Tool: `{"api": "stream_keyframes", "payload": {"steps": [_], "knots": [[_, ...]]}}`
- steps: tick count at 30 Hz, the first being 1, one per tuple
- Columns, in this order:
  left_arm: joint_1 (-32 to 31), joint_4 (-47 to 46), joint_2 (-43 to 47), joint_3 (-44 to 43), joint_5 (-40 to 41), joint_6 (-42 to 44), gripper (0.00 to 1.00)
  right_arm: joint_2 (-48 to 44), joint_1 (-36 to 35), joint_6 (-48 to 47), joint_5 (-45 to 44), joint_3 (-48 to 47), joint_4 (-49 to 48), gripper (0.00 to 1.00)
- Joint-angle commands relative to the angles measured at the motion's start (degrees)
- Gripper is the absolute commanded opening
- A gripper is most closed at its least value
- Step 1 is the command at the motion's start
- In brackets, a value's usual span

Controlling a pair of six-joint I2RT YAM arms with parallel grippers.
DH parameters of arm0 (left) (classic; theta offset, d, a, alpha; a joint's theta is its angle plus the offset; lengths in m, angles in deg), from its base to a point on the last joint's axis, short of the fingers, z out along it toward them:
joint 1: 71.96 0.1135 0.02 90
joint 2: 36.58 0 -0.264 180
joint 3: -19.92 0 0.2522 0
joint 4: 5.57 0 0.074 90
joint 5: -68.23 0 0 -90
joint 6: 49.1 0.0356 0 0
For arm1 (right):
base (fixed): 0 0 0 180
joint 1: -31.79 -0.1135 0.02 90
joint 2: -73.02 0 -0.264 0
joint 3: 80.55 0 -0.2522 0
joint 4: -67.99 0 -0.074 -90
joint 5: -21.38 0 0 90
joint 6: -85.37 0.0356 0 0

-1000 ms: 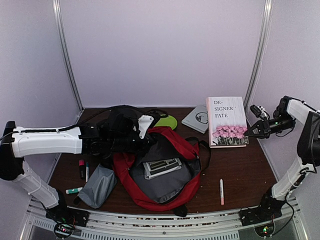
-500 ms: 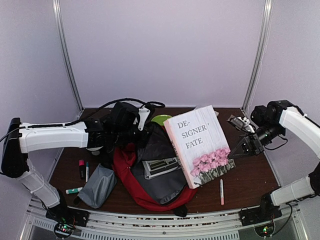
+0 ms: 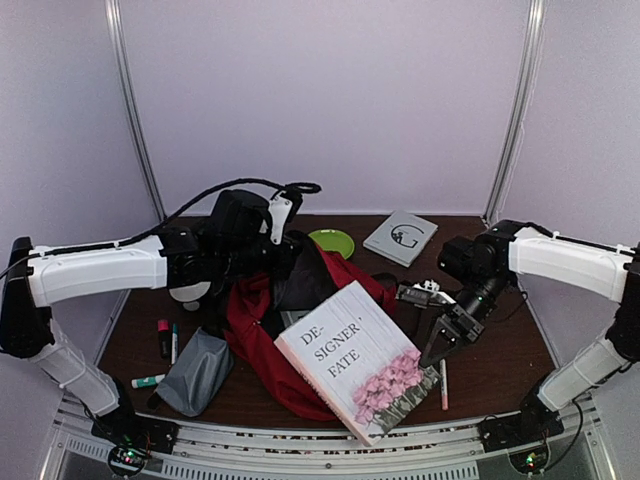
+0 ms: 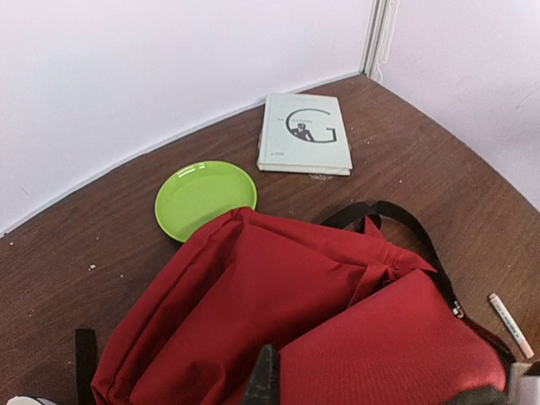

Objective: Pack the student bag
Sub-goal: Place the book in the largest pocket of the bag.

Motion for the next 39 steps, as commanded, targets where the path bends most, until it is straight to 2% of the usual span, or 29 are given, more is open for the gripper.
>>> {"api": "stream_keyframes", "payload": {"steps": [1,7,13,15,18,21,23,27,30,34,39], "knots": [[0.6,-7.29,4.52,0.26,0.26,-1.25,0.0,4.26,-0.89,5.71,-1.38,0.94,-4.59,0.0],[0.59,-6.73,5.98,0.97,-4.05,-0.96,0.0,10.23,0.93,6.98,-2.62,1.32,-5.41,0.0],[0.51,-9.48,4.7,2.83,-7.35,-2.83,0.0,7.14,-2.98,14.71,-3.58,4.23,-12.09,0.0],[0.45,-10.24,3.67,2.8,-8.08,-3.19,0.0,7.77,-3.86,12.1,-2.27,3.7,-10.58,0.0],[0.54,-9.07,1.65,1.52,-7.66,-2.69,0.0,9.88,-6.54,3.22,-0.61,0.75,-2.19,0.0],[0.5,-6.51,0.16,-0.62,-7.39,-1.15,0.0,9.74,-7.59,7.45,-0.24,0.85,-4.85,0.0],[0.5,-6.07,0.36,-0.77,-8.31,-0.87,0.0,10.67,-6.54,9.59,0.75,1.49,-7.05,0.0],[0.13,-6.43,2.25,0.87,-9.06,-0.59,0.0,16.59,-2.99,1.47,2.22,-3.09,1.44,0.0],[-0.62,-6.8,3.37,2.02,-9.37,0.15,0.0,21.73,-0.34,-0.18,3.37,-6.0,4.39,0.0],[-2.17,-8.79,3.77,3.09,-11.3,2.07,0.0,24.74,1.13,3.21,3.04,-5.57,1.77,0.0],[-4.41,-9.48,3.53,3.4,-10.78,4.26,0.0,23.3,4.42,9.57,1.71,-4.01,-3.74,0.0]]}}
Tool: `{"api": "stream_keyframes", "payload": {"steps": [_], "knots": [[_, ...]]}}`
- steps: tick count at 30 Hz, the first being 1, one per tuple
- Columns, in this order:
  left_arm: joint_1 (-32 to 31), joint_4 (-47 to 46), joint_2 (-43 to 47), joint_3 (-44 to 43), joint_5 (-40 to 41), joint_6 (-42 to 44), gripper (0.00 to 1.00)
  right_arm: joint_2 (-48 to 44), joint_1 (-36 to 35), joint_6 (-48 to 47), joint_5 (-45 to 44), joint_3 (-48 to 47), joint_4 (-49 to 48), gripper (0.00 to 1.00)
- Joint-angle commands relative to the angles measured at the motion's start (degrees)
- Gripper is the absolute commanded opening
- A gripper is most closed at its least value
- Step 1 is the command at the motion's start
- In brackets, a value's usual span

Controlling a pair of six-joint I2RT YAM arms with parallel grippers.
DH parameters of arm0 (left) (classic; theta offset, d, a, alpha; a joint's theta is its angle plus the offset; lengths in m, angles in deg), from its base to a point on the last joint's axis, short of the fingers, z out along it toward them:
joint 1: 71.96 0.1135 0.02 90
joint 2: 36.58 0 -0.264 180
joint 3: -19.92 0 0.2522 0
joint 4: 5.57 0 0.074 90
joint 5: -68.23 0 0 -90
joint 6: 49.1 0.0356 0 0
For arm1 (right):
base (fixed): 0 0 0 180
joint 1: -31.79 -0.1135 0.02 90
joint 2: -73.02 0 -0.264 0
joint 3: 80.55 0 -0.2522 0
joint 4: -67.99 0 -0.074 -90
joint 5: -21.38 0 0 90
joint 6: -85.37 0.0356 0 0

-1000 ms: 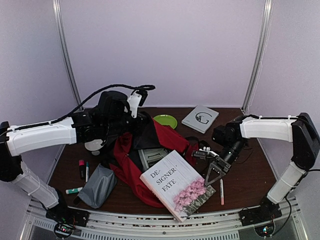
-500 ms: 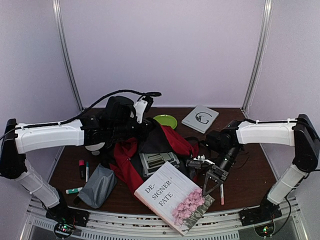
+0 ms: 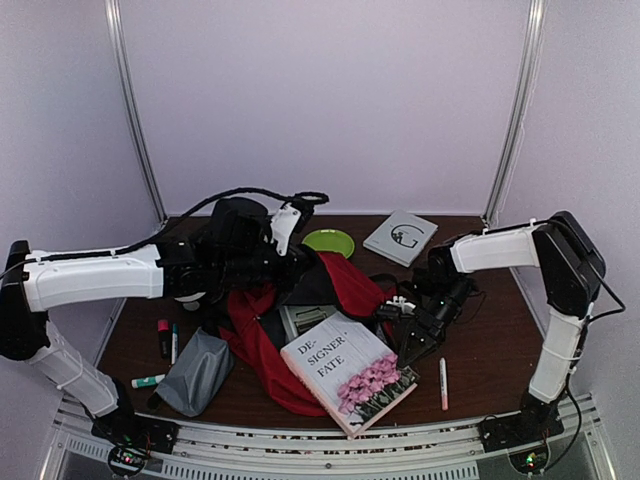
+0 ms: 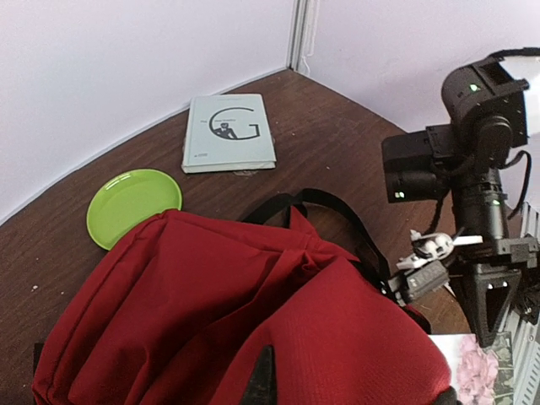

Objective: Pack the student bag
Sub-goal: Place the book in the largest pocket of the bag.

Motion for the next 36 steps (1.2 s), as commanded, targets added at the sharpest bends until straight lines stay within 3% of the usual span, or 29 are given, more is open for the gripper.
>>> {"api": "stream_keyframes", "payload": {"steps": [1,6,10,13,22,26,32,36], "knots": [[-2.01,-5.48,1.59,0.36,-1.2,2.97,0.0,-2.26,3.3,4.82,0.43,1.21,-4.33,0.0],[-2.64,-5.24,1.05,0.48,-1.27,3.48,0.0,-3.24,5.81,7.23,-0.07,3.18,-8.21,0.07],[-2.64,-3.89,0.62,-0.22,-0.78,3.72,0.0,-3.35,4.89,5.92,-2.35,2.14,-6.54,0.38],[-2.64,-3.5,1.01,-0.27,-0.35,3.81,0.0,-8.46,4.9,9.3,-7.23,4.39,-9.93,0.52],[-2.64,-3.97,2.34,0.34,0.75,4.82,0.0,-24.26,8.16,10.64,-22.32,3.61,-13.66,0.58],[-2.64,-3.53,1.82,0.43,0.87,4.05,0.0,-32.54,6.54,3.61,-23.53,3.91,-17.12,0.55],[-2.64,-3.03,-0.19,-0.58,-0.02,2.44,0.0,-46.65,-9.9,-8.09,-33.03,13.48,-26.0,0.42],[-2.64,-3.46,-0.26,-0.4,-0.89,1.27,0.0,-45.14,-17.68,-12.59,-35.78,12.64,-23.46,0.15]]}}
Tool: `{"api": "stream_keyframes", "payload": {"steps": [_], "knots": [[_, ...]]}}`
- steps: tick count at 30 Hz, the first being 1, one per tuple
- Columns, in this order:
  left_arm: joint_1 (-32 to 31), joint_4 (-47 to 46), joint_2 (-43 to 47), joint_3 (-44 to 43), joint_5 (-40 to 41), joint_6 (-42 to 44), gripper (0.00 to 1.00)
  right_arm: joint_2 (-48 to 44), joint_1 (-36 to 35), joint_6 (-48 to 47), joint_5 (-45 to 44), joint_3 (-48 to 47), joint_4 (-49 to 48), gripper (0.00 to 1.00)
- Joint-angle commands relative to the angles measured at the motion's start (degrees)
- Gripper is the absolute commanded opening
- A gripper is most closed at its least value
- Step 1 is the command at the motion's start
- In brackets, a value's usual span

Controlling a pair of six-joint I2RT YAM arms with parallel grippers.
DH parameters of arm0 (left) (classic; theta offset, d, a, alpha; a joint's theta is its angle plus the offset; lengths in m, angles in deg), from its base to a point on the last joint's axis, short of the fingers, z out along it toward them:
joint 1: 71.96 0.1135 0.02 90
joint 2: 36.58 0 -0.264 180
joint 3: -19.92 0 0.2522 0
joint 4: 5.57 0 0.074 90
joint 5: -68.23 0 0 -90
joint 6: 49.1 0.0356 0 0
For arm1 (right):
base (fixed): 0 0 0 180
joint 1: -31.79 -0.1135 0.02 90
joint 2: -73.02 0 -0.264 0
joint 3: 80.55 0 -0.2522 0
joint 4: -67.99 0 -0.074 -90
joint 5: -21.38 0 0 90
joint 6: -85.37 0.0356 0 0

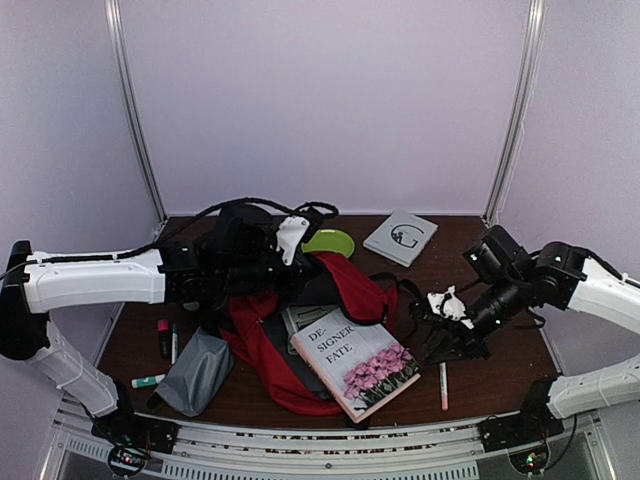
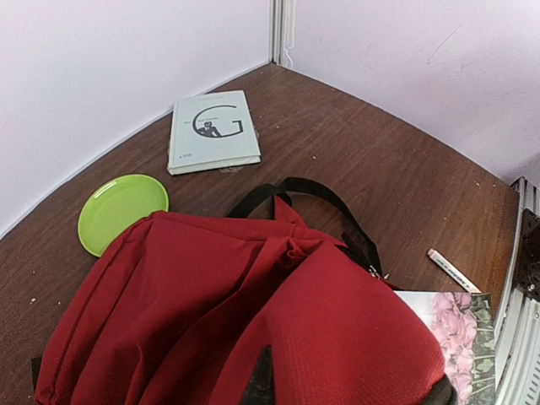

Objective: Pack the student bag
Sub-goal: Place the book in the largest pocket of the bag, then adjust the book in the largest pocket of the bag.

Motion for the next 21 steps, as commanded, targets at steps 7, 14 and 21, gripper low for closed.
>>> {"api": "stream_keyframes", "payload": {"steps": [7,14,21], "knots": [[-0.28,-3.3,0.4,-0.64,-0.37,-2.21,0.0,5.63,-19.92,-11.26,-19.68,3.95,-4.02,0.0],[-0.28,-3.25,0.57,-0.58,-2.33,-2.59,0.0,13.74,-25.36,-10.53,-28.01,4.44,-9.08,0.0],[-1.02,-1.23,0.35,-1.54,-4.68,-2.99,0.0,20.85,-25.4,-7.47,-34.31,2.17,-17.77,0.0]]}}
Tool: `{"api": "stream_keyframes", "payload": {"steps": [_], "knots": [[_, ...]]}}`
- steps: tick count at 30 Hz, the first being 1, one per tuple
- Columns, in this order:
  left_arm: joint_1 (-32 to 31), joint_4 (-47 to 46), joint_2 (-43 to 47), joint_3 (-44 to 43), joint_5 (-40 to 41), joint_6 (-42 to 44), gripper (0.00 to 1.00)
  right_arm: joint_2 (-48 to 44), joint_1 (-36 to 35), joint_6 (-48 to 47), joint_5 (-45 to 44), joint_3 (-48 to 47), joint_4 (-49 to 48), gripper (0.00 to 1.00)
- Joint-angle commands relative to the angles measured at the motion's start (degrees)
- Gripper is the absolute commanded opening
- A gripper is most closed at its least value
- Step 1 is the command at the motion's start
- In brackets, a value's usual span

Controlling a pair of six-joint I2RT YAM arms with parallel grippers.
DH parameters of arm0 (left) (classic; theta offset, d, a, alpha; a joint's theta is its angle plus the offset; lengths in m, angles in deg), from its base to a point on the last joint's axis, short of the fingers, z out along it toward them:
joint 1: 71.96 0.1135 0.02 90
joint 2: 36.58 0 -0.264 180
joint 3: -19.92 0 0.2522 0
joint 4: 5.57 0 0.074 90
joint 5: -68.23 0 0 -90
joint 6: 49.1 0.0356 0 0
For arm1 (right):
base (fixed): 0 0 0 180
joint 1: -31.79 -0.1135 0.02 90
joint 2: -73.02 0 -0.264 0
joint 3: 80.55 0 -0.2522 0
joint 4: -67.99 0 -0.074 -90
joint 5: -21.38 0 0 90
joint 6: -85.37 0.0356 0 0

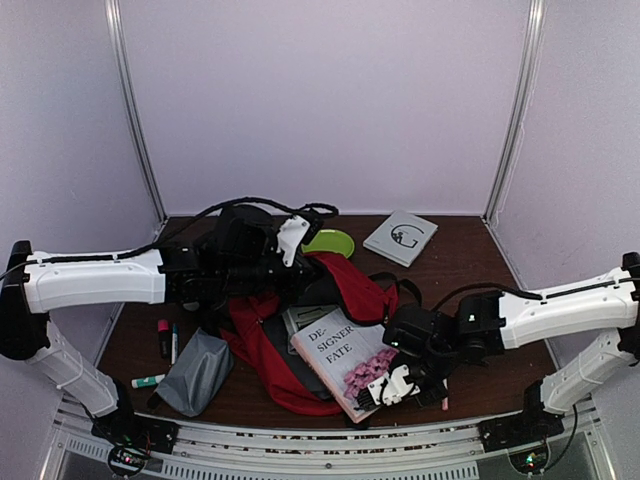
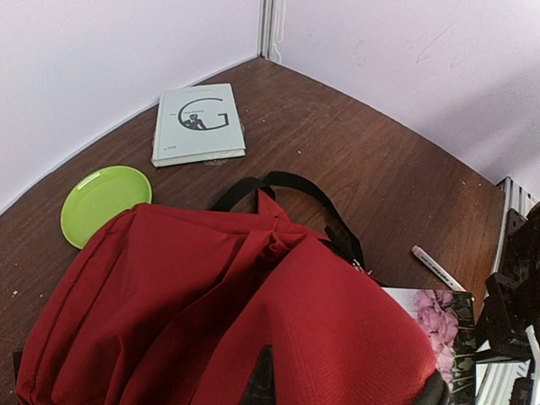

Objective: Pack the student bag
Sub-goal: Adjust the book in the largest pocket of the bag.

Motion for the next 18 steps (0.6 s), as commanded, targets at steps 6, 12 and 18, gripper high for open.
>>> {"api": "stream_keyframes", "payload": {"steps": [6,12,18], "knots": [[-2.16,-0.38,0.76,-0.92,-2.41,-0.62,0.0,7.78,0.09,4.38,-13.77,-6.29,-14.37,0.0],[-2.94,-0.46,2.79,0.75,-1.74,-0.93,0.0,14.3,1.74,7.67,-15.7,-11.78,-16.93,0.0],[-3.18,-0.72,4.9,1.84,-1.07,-0.27,0.0,19.62,4.52,7.3,-19.24,-15.41,-19.35,0.0]]}}
